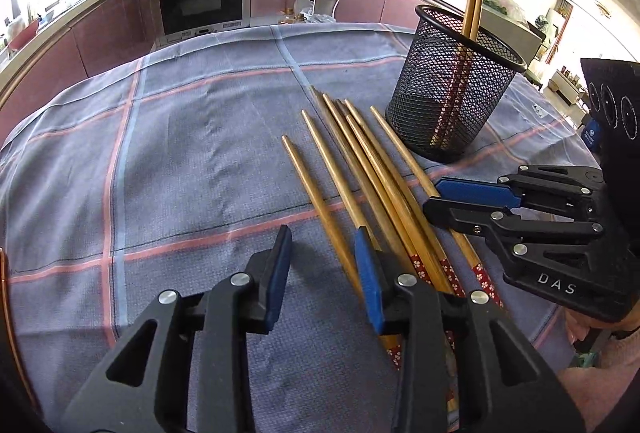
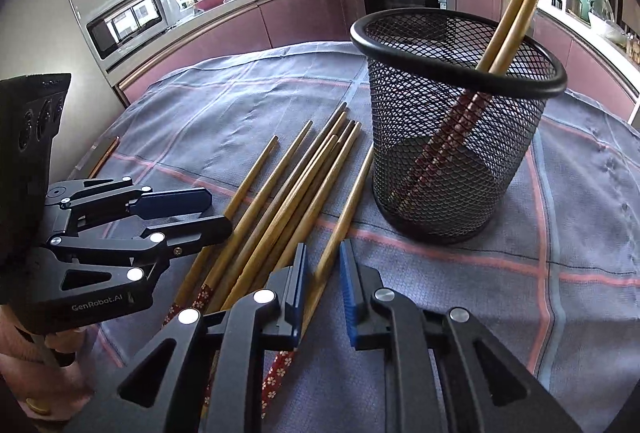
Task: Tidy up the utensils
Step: 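Move both grippers back down to the chopstick pile, then close the left gripper on a chopstick while the right gripper grasps another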
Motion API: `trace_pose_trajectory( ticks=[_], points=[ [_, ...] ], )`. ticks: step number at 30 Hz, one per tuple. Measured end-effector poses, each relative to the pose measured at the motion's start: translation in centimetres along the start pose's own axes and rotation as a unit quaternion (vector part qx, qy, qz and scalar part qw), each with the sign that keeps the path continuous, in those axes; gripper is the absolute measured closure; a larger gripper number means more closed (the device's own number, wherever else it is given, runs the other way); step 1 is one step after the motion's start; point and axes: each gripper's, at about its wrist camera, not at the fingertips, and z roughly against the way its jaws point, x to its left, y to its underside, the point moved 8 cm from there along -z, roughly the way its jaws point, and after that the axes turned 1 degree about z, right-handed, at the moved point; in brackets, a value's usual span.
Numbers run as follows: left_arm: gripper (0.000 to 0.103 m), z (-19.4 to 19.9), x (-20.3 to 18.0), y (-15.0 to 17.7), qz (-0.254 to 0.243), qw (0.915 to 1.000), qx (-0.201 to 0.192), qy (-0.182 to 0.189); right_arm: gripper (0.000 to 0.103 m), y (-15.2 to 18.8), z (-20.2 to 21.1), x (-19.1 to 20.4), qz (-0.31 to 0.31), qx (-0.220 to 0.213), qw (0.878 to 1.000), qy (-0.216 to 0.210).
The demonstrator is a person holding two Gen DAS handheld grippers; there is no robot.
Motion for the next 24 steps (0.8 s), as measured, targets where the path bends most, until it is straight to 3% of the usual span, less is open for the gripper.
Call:
trace_pose_trajectory(
  ticks=[3,5,11,19,24],
  points=[
    [0.077,-0.2,0.2,-0.3,0.005,1.0,0.0,-0.004,0.093,-0.2,-0.2,-0.1,-0.016,-0.002,1.0,-0.009],
    [0.088,-0.3,0.3,-0.4,0.012,0.9999,0.002,-0.001,0.094,-0.1,-0.1,-0.3,-0.029,-0.003,0.999,-0.019],
    [0.095,0.1,0.5,-0.3,0.037,0.9993,-0.005,0.006,0.097,-0.1,0.7,-0.6,-0.051,-0.016,0.998,-0.036],
    [0.095,1.8,-0.2,-0.1,0.032,0.9988,-0.021,0.029,0.097,-0.1,2.4,0.4,-0.034,-0.025,0.997,-0.066],
    [0.095,1.1,-1.0,0.8,0.013,0.9994,-0.001,0.031,0.097,0.2,1.7,0.8,-0.017,-0.004,0.998,-0.064]
  ],
)
